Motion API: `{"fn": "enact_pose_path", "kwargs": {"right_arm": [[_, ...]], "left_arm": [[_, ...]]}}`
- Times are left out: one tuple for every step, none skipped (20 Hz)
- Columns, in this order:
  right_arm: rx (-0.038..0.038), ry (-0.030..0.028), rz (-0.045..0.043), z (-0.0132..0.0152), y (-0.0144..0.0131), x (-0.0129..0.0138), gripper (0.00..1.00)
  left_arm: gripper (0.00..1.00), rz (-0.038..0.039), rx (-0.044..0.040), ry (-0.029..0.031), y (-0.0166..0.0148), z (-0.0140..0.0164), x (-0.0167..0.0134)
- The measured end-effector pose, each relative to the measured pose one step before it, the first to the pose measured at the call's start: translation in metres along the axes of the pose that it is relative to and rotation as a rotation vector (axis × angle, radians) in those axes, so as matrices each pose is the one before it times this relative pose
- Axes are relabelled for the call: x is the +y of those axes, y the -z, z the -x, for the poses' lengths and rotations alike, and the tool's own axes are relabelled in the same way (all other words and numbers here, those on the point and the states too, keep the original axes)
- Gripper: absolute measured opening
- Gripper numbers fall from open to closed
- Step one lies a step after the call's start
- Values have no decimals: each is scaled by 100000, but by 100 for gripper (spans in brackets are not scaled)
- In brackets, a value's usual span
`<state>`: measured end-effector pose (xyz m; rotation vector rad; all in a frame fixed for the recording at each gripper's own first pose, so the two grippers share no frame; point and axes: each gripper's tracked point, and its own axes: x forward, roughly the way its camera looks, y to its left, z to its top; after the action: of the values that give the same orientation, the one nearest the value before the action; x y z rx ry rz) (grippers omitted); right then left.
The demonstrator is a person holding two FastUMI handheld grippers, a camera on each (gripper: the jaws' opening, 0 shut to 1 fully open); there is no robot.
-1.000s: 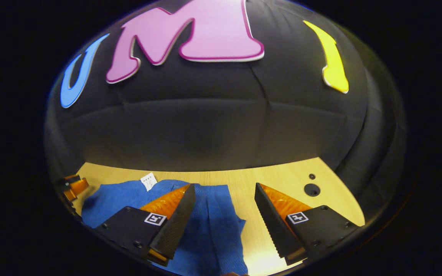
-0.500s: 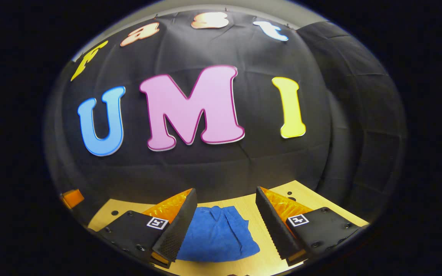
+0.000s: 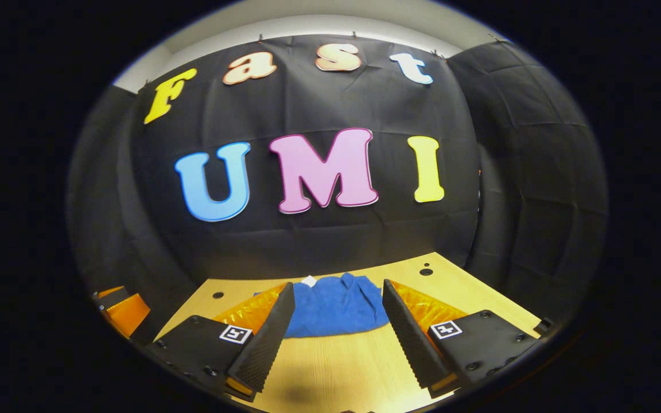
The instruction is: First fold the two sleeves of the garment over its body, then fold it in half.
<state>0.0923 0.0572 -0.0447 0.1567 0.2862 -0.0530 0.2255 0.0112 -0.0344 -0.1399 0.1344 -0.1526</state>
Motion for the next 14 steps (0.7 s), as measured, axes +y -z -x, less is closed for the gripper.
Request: {"fn": "enact_pose_path", "kwargs": {"right_arm": [[267,-2908,1956,1636,674,1077,97],[163,-2103,2274,1547,617,710,97],[-5,-1807,1577,1353,365,679,97],[-490,-2234,66,1352,139,758,97],[-126,-1232,-272,1084,-88,565,97],[-493,-1037,-327,892,-229,203,97],[-475,99,-462,538,-313,60,96],[-512,282,-788,345,-270,-102,96],[-1798,502,-899,119,-625,-144,96],[-2560,841,-787,-173,-837,-214,96],[-2438,429,-720,-258,-726,-163,96],[-1882,-569,-319,-351,-484,123,84],[-1199,-311,-121,-384,-394,4,96],[131,-237,-370,-253,49,-139,96]], "left_arm": [[81,-1515,495,723,510,1590,-824],[81,-162,-377,419,115,1049,-419],[81,1001,-573,647,62,935,-555],[81,1643,181,-5,-129,877,-336],[81,1906,-558,27,-143,636,-65],[81,2319,-963,-1266,-607,269,368],[81,2268,-1707,-1519,-850,381,458],[81,2213,-2245,-1654,-833,52,572],[81,1215,-1119,-321,-507,62,222],[81,305,57,-807,71,104,352],[81,-923,543,-1432,9,79,517],[81,-1491,-23,-1970,12,16,561],[81,-1194,-843,-1528,-159,-20,301],[81,-887,-1363,-751,-158,-97,-77]]}}
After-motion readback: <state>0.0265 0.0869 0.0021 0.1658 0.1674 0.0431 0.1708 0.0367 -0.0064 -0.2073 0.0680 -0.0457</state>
